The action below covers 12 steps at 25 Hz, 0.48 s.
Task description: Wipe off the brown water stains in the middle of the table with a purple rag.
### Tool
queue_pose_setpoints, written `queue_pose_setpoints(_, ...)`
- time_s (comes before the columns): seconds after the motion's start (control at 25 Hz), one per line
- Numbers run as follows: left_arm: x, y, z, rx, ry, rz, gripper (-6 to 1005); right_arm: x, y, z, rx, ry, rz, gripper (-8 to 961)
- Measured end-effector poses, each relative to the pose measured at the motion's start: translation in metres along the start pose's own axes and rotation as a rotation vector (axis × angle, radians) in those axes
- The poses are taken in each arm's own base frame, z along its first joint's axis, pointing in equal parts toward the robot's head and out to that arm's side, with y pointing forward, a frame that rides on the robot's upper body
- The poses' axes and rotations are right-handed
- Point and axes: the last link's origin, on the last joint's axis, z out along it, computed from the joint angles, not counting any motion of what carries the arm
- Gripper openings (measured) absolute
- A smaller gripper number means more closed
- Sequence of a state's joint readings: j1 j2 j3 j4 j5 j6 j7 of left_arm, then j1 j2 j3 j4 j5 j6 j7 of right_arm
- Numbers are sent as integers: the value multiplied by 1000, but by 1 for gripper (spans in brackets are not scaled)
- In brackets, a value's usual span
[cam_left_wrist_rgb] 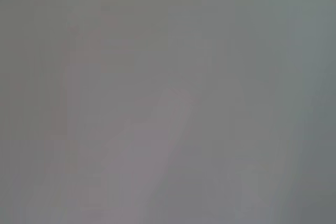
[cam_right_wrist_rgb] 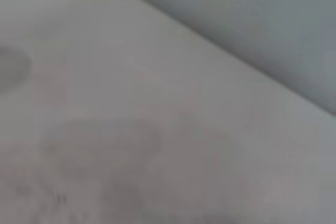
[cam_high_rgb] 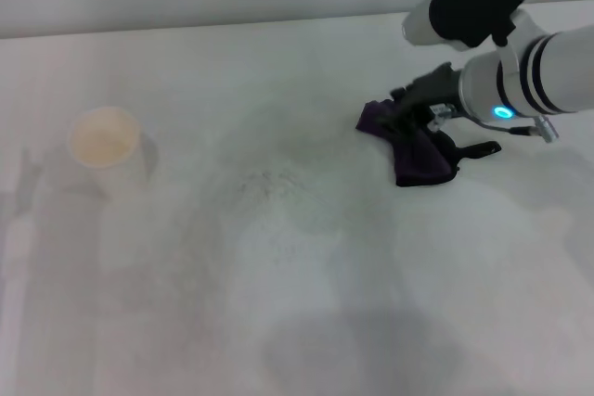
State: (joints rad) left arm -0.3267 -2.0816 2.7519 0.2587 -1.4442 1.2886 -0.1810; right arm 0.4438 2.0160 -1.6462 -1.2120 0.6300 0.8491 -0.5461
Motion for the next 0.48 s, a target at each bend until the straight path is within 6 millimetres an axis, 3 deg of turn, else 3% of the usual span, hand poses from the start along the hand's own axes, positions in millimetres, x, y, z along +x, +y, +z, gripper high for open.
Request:
queue_pose_setpoints(0.16,0,0,0,0,0,1,884,-13,2,-5,-18,-97,41,253)
queue_pose_setpoints(0.36,0,0,0,-2,-1,3,885,-22,-4,-8,-112,-257,144,462)
queue_pose_setpoints(0.48,0,0,0,-3,-1,4,885,-24,-12,-15,-208,-392,216,701)
